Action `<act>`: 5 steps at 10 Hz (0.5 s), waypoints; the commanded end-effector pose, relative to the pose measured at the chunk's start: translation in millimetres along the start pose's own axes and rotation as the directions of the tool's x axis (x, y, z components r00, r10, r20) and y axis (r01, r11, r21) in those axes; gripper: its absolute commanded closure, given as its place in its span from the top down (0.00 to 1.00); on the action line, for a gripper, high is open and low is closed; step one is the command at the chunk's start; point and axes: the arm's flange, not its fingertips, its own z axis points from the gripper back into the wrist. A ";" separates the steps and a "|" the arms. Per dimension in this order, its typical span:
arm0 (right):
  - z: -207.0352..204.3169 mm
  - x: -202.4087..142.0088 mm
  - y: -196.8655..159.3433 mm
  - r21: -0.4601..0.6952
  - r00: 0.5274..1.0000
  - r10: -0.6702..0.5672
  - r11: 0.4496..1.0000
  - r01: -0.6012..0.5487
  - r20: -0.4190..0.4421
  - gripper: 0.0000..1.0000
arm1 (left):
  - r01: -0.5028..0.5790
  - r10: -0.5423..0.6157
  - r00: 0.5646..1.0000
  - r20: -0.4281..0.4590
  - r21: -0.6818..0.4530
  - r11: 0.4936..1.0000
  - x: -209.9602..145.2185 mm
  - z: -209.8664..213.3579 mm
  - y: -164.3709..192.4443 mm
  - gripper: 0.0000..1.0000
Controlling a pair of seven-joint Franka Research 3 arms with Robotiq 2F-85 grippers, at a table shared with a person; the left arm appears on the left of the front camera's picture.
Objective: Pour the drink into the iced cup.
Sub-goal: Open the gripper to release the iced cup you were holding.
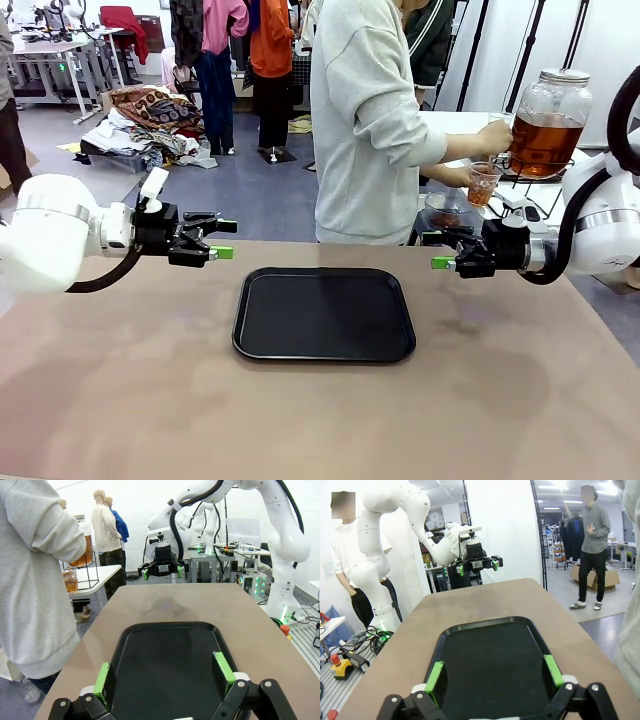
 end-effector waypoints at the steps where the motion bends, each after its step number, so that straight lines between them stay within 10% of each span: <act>1: -0.3 2.1 -0.5 0.000 1.000 0.002 1.000 -0.002 -0.001 1.00 | -0.008 0.008 1.000 0.001 0.013 1.000 1.5 -3.2 1.6 1.00; 5: -0.3 2.1 -0.5 0.000 1.000 0.002 1.000 -0.002 -0.001 1.00 | -0.008 0.008 1.000 0.001 0.013 1.000 1.5 -3.2 1.6 1.00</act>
